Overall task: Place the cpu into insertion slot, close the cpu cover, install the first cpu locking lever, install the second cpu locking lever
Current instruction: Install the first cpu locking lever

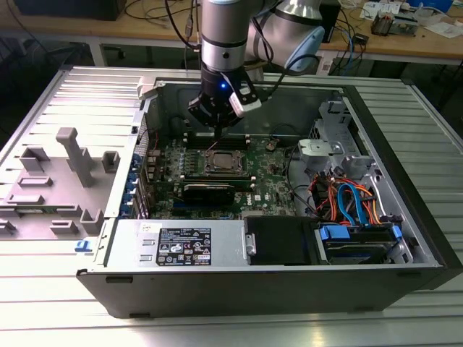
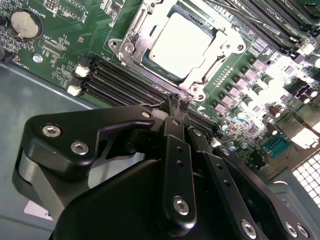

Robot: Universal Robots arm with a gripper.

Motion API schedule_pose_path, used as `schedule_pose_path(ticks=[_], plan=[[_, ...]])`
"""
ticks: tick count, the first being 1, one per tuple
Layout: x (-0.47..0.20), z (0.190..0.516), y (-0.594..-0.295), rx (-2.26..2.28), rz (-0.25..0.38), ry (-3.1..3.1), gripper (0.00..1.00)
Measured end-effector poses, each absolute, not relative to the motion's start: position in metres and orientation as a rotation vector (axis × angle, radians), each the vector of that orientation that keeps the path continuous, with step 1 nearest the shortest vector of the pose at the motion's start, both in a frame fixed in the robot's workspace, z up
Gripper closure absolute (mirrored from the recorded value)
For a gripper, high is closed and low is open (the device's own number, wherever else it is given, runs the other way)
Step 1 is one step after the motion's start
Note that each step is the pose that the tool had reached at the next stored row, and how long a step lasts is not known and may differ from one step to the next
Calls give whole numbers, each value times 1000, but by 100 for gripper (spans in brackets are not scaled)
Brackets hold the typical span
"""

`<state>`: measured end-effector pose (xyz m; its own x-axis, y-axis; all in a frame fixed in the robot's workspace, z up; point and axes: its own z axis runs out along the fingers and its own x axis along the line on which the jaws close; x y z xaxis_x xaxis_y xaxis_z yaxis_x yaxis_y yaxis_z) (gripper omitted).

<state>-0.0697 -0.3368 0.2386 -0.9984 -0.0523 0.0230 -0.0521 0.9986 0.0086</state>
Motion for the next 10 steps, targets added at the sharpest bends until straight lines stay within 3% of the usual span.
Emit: schedule_pose_path(ticks=[10], plan=[[-64,235,-336,82,-12,-3117,89]])
